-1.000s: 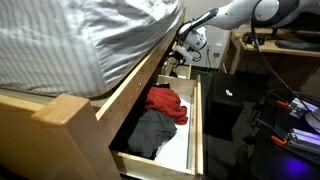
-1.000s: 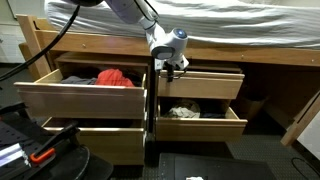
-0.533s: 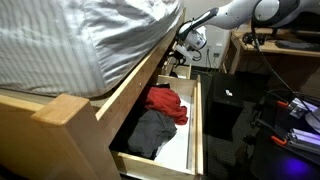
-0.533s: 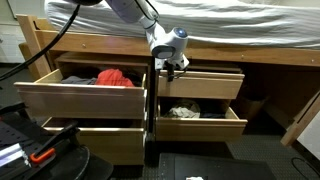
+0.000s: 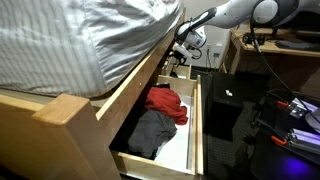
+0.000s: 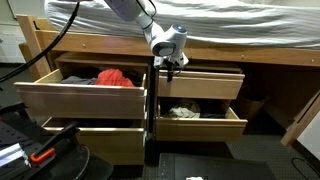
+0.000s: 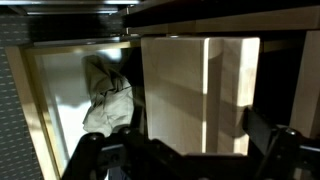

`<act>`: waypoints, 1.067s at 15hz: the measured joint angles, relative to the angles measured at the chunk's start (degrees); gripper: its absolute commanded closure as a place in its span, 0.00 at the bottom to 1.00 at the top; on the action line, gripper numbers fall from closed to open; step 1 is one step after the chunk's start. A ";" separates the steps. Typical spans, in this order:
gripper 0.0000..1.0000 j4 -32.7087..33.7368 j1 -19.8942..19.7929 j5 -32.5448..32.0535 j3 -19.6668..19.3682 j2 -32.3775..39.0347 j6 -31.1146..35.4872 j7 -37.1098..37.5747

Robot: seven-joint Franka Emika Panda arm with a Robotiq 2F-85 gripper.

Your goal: Open the top right drawer, pick up the orange cloth from the top left drawer and put it in the top right drawer.

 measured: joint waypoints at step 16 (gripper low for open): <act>0.00 -0.01 -0.36 1.23 -3.06 0.14 1.33 5.37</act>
